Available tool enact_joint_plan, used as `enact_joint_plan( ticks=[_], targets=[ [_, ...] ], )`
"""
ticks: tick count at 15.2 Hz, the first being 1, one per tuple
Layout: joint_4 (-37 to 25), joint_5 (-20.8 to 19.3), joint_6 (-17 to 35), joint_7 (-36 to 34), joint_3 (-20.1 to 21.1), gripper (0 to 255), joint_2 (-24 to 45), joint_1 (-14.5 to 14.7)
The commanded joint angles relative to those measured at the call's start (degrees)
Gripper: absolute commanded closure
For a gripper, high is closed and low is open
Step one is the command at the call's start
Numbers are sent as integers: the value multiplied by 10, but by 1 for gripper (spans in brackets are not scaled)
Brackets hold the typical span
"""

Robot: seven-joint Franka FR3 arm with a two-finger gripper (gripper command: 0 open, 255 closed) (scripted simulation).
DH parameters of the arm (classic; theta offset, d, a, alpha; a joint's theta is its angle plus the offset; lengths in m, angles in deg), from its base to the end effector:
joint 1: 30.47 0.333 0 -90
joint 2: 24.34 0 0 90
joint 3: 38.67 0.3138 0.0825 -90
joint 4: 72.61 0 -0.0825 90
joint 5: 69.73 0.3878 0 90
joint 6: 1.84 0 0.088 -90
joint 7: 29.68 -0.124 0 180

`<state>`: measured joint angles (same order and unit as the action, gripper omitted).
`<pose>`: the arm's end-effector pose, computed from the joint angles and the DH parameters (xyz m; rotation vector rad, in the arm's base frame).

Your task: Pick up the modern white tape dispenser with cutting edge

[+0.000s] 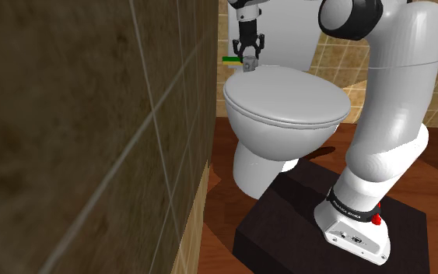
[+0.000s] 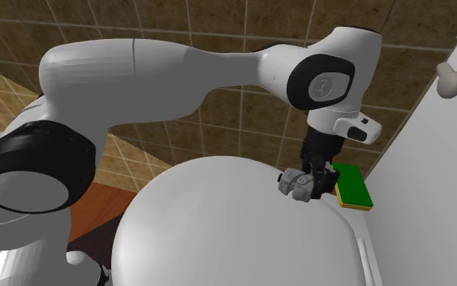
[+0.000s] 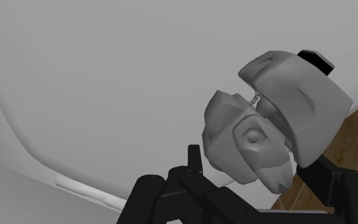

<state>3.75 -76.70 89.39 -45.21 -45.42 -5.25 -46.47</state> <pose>0.6007 -0.2556 0.5204 2.8247 -0.9614 -0.1212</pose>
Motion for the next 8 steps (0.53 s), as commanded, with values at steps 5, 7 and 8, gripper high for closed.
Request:
enact_joint_plan(
  ticks=[5, 7, 8],
  targets=[
    [1, 0, 0, 0, 0, 255, 0, 0],
    [2, 0, 1, 0, 0, 255, 0, 0],
    [-2, 0, -1, 1, 0, 255, 1, 0]
  ],
)
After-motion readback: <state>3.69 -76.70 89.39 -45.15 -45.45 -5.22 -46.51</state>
